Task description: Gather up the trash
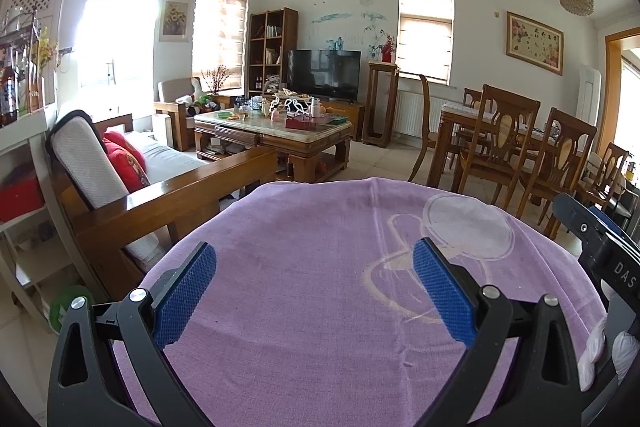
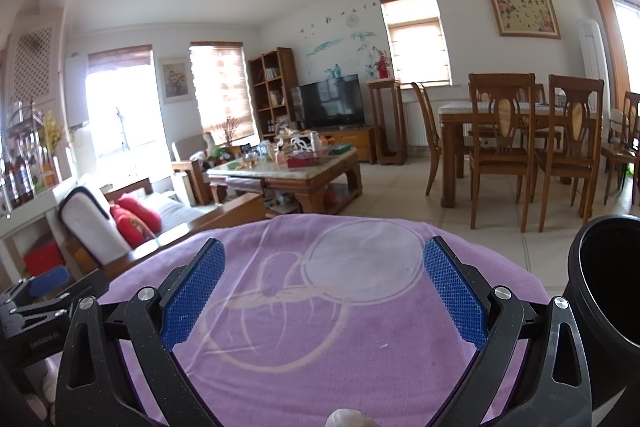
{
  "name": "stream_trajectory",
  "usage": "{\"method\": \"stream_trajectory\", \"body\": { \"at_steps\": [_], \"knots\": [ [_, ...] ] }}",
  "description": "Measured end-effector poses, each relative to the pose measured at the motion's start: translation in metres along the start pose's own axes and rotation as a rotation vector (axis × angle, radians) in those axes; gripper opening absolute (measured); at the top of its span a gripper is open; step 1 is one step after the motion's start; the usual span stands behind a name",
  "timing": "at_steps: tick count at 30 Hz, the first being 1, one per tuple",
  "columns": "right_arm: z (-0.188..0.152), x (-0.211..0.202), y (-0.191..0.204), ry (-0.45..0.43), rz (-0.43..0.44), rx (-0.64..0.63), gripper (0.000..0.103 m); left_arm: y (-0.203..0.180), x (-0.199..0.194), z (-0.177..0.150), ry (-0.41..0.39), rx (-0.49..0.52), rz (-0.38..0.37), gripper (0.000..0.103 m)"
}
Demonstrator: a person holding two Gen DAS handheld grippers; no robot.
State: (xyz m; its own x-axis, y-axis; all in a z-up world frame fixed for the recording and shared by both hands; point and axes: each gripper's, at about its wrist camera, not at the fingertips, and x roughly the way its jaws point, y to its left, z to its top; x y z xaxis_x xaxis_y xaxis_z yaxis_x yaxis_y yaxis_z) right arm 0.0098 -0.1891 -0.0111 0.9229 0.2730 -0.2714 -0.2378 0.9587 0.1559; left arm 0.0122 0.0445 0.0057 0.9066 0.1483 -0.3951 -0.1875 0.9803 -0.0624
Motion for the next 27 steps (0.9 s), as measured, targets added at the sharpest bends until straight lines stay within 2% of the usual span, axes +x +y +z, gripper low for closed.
{"method": "stream_trajectory", "body": {
  "at_steps": [3,15,27],
  "knots": [
    [-0.0001,-0.0001,0.0001,-0.001,-0.001,0.001,0.098,0.0026,-0.0064,0.002,-0.038,-0.013,-0.007,0.098],
    [0.0004,0.0,-0.0002,0.0,0.0,0.001,0.098,-0.0038,-0.0038,0.0013,-0.035,0.032,-0.008,0.098],
    [0.0004,0.0001,0.0,0.0,-0.001,0.001,0.098,-0.0056,-0.0046,-0.0007,-0.037,0.033,-0.003,0.098]
  ]
}}
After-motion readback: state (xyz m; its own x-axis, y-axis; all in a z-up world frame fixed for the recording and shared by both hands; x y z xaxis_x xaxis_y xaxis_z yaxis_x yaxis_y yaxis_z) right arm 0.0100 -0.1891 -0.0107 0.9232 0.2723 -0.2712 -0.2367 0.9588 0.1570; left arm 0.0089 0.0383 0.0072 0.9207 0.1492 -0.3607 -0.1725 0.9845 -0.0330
